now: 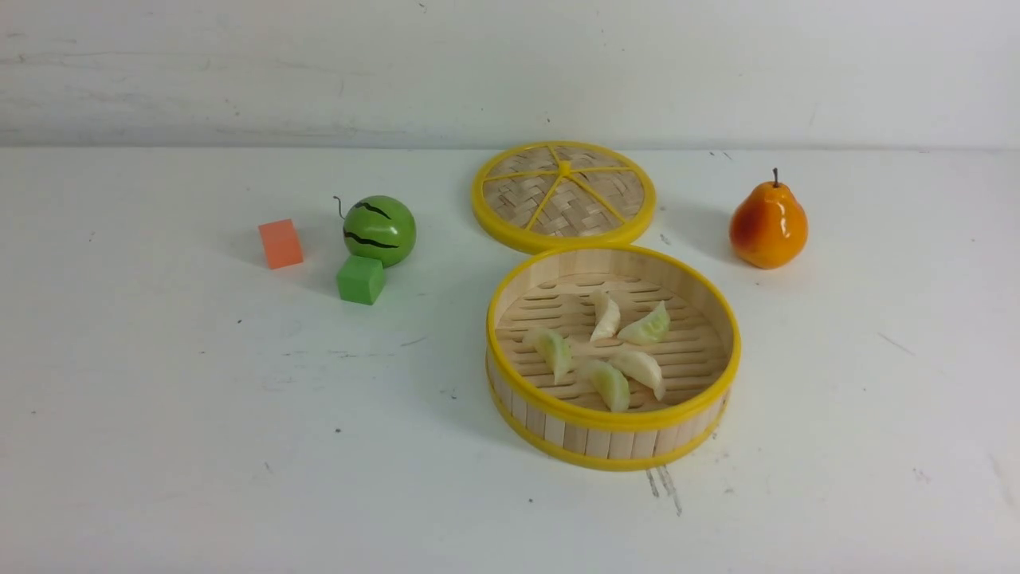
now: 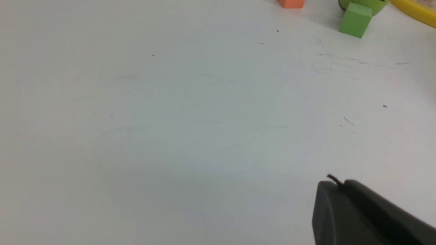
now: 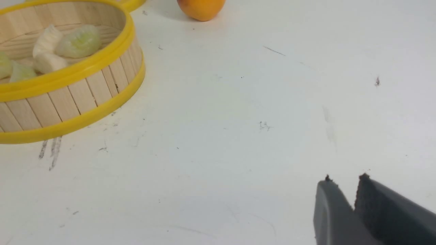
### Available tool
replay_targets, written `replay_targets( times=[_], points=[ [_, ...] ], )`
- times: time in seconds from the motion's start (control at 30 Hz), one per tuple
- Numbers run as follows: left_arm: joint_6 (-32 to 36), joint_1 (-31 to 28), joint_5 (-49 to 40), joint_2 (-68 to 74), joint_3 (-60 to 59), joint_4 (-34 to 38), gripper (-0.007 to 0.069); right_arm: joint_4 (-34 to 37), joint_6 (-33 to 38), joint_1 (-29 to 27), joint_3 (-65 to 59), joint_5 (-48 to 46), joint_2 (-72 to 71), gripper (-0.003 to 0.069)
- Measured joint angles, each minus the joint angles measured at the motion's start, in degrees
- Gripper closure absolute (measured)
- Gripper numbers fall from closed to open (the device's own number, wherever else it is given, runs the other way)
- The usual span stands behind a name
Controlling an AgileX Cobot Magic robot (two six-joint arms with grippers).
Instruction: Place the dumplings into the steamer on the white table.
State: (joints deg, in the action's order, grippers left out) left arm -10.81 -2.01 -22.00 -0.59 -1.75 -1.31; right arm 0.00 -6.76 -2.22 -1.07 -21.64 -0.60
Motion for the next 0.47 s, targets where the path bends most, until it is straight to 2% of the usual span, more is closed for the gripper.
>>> replay_targets(
  times=[0.47],
  points=[
    [0.00, 0.00, 0.00, 0.00, 0.00, 0.00, 0.0598, 0.00, 0.00, 0.00, 0.00, 0.00, 0.00, 0.0545]
  ],
)
